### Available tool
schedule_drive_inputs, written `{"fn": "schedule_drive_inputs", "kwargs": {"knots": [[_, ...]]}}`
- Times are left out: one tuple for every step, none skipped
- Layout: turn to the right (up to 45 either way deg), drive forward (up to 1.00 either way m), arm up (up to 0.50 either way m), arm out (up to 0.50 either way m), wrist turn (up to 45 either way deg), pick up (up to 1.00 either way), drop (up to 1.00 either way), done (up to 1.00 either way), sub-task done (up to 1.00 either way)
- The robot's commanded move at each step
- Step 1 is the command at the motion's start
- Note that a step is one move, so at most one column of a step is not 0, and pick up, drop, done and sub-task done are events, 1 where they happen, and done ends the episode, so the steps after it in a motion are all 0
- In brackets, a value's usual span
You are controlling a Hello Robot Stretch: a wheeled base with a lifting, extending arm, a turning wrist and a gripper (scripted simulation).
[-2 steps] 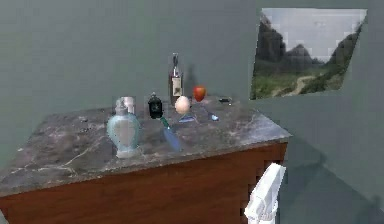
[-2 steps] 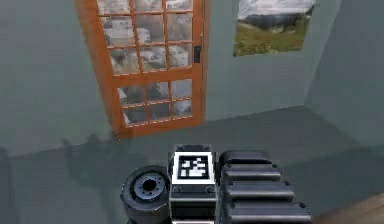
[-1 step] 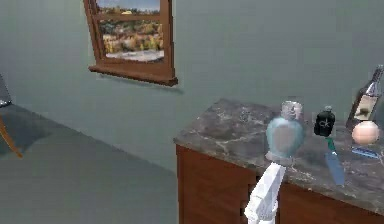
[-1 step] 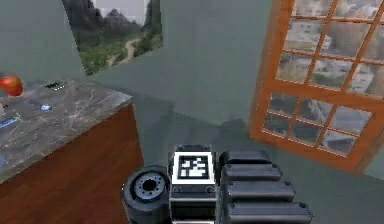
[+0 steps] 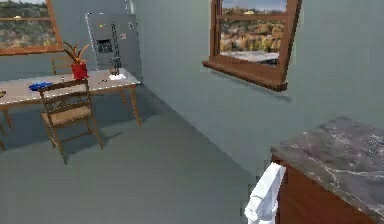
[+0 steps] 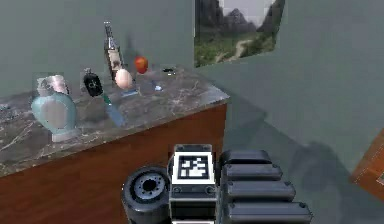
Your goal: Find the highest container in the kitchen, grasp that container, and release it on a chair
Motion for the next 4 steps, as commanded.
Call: {"fn": "schedule_drive_inputs", "kwargs": {"knots": [[0.0,0.35,0.0,0.0,0.0,0.0,0.0,0.0,0.0],[-45.0,0.0,0.0,0.0,0.0,0.0,0.0,0.0,0.0],[-15.0,0.0,0.0,0.0,0.0,0.0,0.0,0.0,0.0],[0.0,1.0,0.0,0.0,0.0,0.0,0.0,0.0,0.0]]}}
